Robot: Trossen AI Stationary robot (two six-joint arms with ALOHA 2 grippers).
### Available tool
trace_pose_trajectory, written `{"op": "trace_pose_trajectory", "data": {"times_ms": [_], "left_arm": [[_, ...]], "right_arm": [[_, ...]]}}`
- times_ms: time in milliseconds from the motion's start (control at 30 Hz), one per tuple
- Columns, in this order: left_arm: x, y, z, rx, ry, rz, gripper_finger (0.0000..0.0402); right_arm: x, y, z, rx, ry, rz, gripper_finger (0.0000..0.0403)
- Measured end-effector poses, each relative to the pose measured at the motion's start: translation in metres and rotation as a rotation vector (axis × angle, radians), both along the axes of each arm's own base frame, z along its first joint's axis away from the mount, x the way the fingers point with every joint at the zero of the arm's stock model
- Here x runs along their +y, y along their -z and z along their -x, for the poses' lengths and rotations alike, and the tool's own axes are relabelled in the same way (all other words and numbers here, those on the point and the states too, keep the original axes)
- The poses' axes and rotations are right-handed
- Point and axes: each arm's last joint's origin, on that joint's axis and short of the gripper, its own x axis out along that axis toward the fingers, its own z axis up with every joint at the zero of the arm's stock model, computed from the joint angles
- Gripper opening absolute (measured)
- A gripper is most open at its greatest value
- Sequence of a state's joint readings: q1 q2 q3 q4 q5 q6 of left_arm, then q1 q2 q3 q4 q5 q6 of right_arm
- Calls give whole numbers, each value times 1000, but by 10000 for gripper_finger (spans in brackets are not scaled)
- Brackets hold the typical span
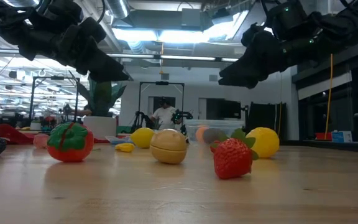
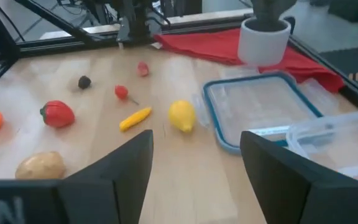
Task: Pick and placing Produce into tupperware
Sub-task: Put the lemon into the transparent bin
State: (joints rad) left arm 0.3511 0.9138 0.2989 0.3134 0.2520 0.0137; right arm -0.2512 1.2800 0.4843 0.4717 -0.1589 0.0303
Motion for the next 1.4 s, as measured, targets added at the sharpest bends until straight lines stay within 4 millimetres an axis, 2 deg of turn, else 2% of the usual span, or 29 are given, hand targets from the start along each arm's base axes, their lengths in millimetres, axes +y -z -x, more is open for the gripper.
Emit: {"op": "trace_pose_trajectory", "data": {"times_ms": [400,533,767,900,1400], "left_arm": [[-10,6,-1,62,24,21,289],[-13,2,-8,109,3,22,289],[-13,-10,-35,281,15,-41,289],[-11,-8,-51,380,44,-62,289],[-9,23,-102,599,109,-68,289]], "right_arm": [[0,4,1,38,5,-24,243],[0,4,1,38,5,-24,243],[0,4,1,38,4,-24,243],[0,4,1,41,4,-23,243],[1,10,4,108,6,-41,243]]}}
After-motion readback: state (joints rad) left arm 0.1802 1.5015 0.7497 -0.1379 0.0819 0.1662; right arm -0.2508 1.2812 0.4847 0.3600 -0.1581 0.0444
